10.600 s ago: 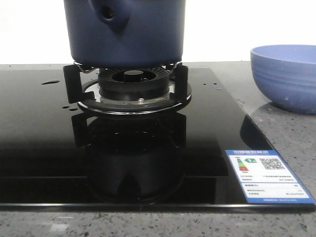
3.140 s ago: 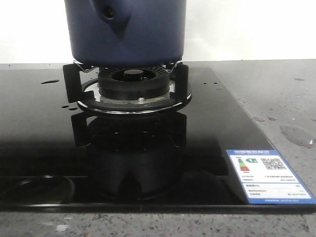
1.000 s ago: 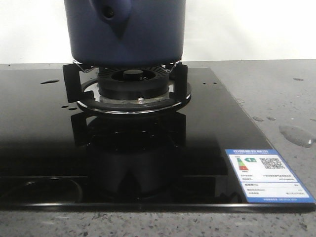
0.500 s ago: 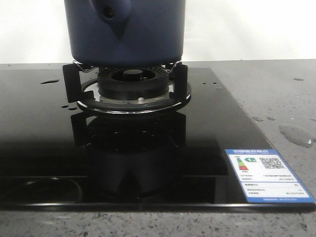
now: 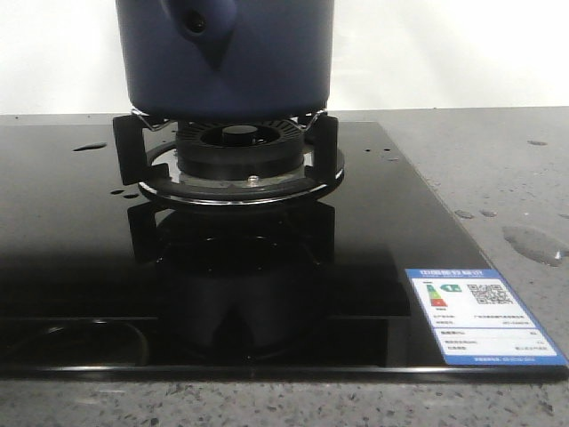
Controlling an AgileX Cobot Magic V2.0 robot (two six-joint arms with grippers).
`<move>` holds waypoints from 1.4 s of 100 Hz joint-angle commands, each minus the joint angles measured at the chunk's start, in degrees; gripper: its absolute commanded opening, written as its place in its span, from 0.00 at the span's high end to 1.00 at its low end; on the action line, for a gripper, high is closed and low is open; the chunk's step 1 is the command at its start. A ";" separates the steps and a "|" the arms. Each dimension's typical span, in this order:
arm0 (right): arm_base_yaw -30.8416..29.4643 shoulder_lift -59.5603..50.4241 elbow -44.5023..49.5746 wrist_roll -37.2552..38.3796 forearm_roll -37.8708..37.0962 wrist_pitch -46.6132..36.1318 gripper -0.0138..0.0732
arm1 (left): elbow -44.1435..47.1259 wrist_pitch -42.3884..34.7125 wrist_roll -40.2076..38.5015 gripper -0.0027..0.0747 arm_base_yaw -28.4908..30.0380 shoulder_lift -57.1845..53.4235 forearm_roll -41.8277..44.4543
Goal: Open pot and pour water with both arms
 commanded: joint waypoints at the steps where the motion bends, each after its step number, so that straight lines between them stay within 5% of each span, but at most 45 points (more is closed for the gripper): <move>1: 0.02 -3.20 -1.63 0.14 -0.94 -4.67 0.91 | -2.30 -3.65 0.04 0.52 0.12 -1.90 -2.72; 22: 0.02 -4.76 -1.63 0.14 -0.43 0.51 0.91 | -2.57 -1.99 0.17 0.52 0.12 -1.90 -6.56; 36: -0.22 -9.31 -2.14 0.00 5.89 12.74 0.90 | -2.57 1.10 4.28 0.52 0.12 -1.90 -10.71; 67: -14.74 -19.37 -9.37 -1.57 14.71 70.23 0.90 | -2.57 11.81 17.58 0.52 0.12 -1.90 -30.23; 93: -34.52 -18.91 -12.35 9.74 14.27 108.56 0.89 | -2.57 12.81 25.51 0.52 -6.54 -1.81 -35.35; 110: -42.94 -17.13 -6.40 10.65 14.15 113.52 0.89 | -2.57 9.29 27.51 0.52 -11.84 -1.77 -35.35; 140: -43.71 -16.66 4.01 10.92 11.05 108.52 0.89 | -2.57 7.81 29.07 0.52 -14.02 -1.68 -35.15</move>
